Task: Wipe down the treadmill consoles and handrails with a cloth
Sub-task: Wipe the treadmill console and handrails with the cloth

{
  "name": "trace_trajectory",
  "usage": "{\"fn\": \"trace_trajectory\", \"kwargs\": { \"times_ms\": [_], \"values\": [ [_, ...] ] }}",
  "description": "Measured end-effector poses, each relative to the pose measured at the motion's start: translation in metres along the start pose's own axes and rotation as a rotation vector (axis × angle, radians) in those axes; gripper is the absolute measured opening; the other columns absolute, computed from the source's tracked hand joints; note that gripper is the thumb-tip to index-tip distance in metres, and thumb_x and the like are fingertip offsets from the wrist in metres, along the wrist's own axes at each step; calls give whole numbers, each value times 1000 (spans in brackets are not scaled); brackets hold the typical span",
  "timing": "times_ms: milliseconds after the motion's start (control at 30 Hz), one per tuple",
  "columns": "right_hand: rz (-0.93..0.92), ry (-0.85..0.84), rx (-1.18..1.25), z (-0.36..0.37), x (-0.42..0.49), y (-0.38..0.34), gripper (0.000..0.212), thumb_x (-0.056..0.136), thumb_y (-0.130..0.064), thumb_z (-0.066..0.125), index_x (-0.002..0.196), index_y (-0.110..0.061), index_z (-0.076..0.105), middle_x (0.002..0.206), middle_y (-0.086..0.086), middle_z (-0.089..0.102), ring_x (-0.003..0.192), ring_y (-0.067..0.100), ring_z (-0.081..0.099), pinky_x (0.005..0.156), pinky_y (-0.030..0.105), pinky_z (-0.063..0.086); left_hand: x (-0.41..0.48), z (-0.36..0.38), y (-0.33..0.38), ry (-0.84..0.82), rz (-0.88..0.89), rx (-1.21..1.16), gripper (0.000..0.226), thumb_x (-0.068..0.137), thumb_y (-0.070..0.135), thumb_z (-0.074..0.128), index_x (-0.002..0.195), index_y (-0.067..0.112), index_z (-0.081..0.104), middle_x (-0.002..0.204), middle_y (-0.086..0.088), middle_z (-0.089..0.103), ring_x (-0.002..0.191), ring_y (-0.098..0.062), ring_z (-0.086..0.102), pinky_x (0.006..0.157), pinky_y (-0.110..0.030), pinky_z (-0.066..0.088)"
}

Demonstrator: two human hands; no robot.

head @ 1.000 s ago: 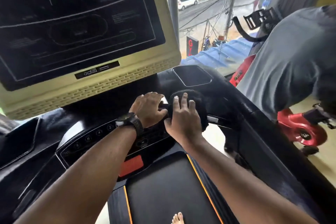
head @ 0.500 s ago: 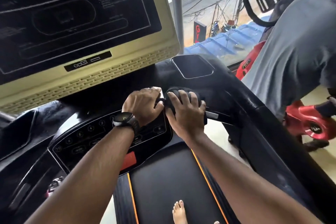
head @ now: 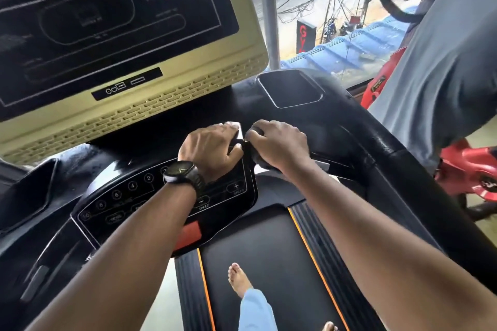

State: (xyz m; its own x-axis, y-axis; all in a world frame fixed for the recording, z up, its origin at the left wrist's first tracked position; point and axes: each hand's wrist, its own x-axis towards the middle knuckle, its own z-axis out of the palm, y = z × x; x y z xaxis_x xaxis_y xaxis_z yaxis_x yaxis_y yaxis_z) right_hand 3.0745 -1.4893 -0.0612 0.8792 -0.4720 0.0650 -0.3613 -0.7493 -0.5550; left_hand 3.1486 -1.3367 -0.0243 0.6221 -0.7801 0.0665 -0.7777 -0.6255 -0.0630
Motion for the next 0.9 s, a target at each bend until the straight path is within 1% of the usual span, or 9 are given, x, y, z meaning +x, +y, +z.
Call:
{"fn": "trace_trajectory", "kwargs": {
  "times_ms": [133, 200, 333, 467, 567, 667, 700, 800, 900],
  "values": [
    [-12, 289, -245, 25, -48, 2, 41, 90, -52, 47, 116, -29, 67, 111, -3, 68, 109, 28, 61, 92, 52, 43, 0, -2, 1, -15, -7, 3, 61, 86, 50, 27, 125, 17, 61, 123, -4, 68, 111, -23, 65, 88, -40, 54],
    [-28, 274, -225, 23, -39, 0, 39, 87, -53, 47, 111, -31, 69, 108, -3, 69, 106, 28, 63, 92, 51, 42, 0, -2, 0, -18, -8, 5, 60, 87, 50, 26, 123, 17, 61, 122, -4, 69, 111, -23, 65, 88, -41, 54],
    [45, 11, 24, -4, 1, 2, 33, 89, -54, 47, 104, -35, 71, 104, -2, 71, 103, 29, 64, 84, 41, 43, -1, -2, 1, -23, -5, -5, 59, 87, 50, 26, 121, 16, 61, 120, -4, 69, 111, -24, 65, 87, -42, 54],
    [2, 337, -191, 25, -44, 5, 38, 88, -50, 51, 116, -30, 68, 110, -3, 69, 108, 28, 62, 91, 50, 42, 0, -3, 0, -43, -5, -1, 59, 86, 50, 26, 121, 17, 61, 120, -4, 69, 109, -23, 66, 86, -42, 55],
    [-63, 306, -199, 22, -38, 7, 41, 86, -54, 48, 115, -34, 68, 110, -5, 68, 107, 28, 62, 91, 49, 41, 0, -1, -1, -27, -8, -1, 56, 87, 49, 28, 119, 17, 61, 117, -4, 70, 108, -24, 66, 86, -41, 55],
    [-32, 56, -23, -3, -7, 8, 39, 87, -57, 43, 112, -41, 67, 110, -6, 69, 106, 26, 63, 88, 42, 44, 0, -1, -1, -32, -10, 1, 55, 86, 50, 29, 119, 19, 60, 117, -4, 70, 107, -24, 66, 85, -41, 54],
    [-25, 43, 18, -2, -7, 9, 38, 88, -57, 43, 113, -42, 67, 111, -6, 69, 107, 26, 63, 88, 41, 45, -1, -2, 0, -37, -13, -4, 56, 86, 50, 29, 119, 19, 60, 117, -3, 70, 107, -24, 66, 85, -41, 54],
    [-13, 282, -173, 17, -41, 12, 43, 89, -55, 44, 119, -35, 66, 115, -5, 68, 110, 26, 61, 92, 48, 42, -1, -2, 0, -40, -11, -6, 57, 86, 50, 28, 121, 20, 60, 120, -2, 69, 109, -23, 66, 87, -41, 54],
    [-59, 277, -239, 18, -45, 11, 40, 88, -54, 46, 116, -33, 67, 114, -4, 68, 109, 28, 62, 91, 49, 41, -2, 0, -1, -23, -12, 0, 55, 87, 50, 28, 121, 20, 60, 120, -2, 69, 108, -23, 66, 86, -40, 54]
  ]
}}
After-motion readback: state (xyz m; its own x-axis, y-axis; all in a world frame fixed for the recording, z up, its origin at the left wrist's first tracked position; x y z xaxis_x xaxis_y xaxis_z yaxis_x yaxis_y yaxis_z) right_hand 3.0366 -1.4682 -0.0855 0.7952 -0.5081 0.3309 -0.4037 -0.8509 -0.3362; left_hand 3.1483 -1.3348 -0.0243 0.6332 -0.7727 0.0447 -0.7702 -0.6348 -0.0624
